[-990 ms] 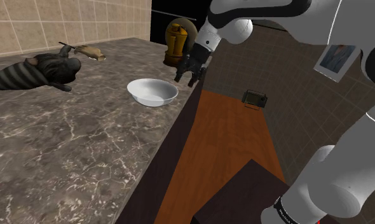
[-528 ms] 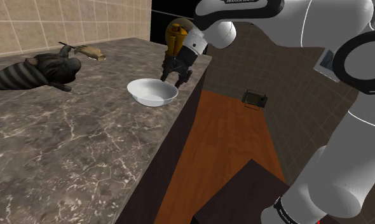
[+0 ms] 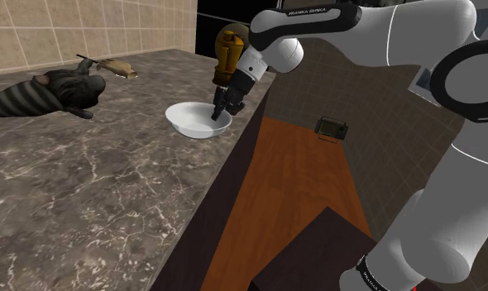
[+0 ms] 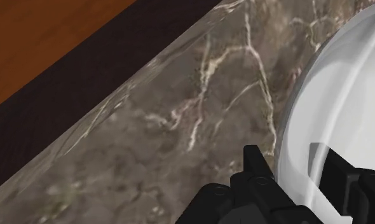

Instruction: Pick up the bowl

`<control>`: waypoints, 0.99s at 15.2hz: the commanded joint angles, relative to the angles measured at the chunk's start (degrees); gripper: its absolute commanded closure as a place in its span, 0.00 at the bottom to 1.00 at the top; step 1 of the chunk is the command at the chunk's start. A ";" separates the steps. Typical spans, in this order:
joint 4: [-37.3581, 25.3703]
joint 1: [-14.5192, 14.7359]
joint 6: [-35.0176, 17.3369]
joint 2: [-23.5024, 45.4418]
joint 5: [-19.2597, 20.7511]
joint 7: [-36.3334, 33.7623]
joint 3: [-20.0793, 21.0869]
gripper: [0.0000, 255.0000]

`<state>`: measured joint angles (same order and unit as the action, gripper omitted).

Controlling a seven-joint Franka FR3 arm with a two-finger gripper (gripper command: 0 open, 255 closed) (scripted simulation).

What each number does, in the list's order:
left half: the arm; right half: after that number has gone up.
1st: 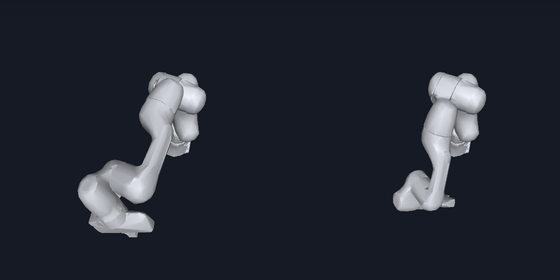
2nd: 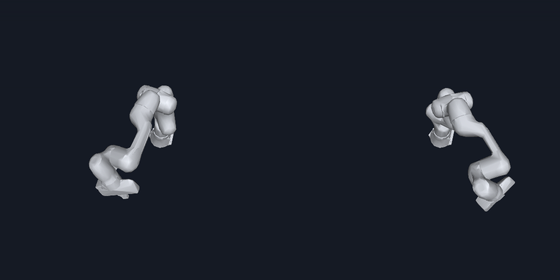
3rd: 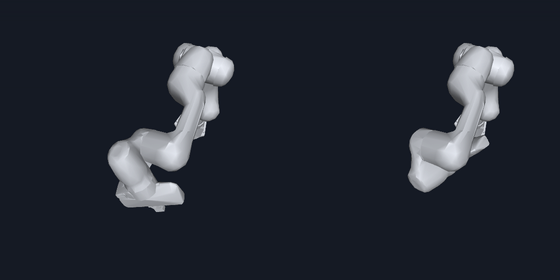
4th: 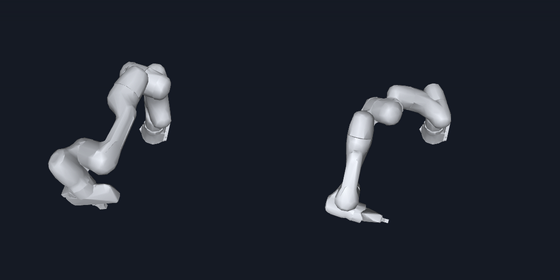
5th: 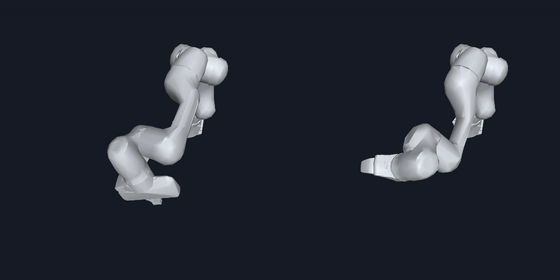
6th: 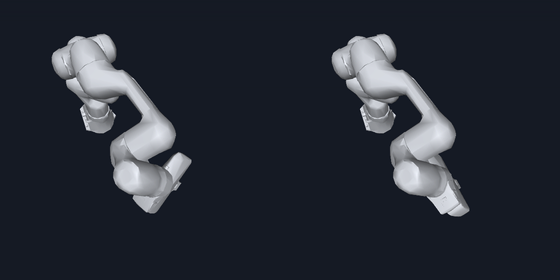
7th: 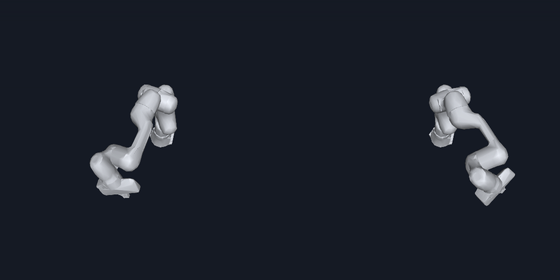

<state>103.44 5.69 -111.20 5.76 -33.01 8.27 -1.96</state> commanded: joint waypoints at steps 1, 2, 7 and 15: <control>0.02 0.00 -0.04 0.02 -0.01 0.02 0.00 1.00; 0.00 0.00 -0.04 0.03 -0.01 0.02 0.00 1.00; 0.00 0.00 -0.04 0.03 -0.01 0.02 0.00 1.00; -4.20 -0.17 4.24 -0.63 0.91 -2.45 -0.18 1.00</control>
<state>100.01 5.58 -107.75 5.23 -32.24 6.21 -2.09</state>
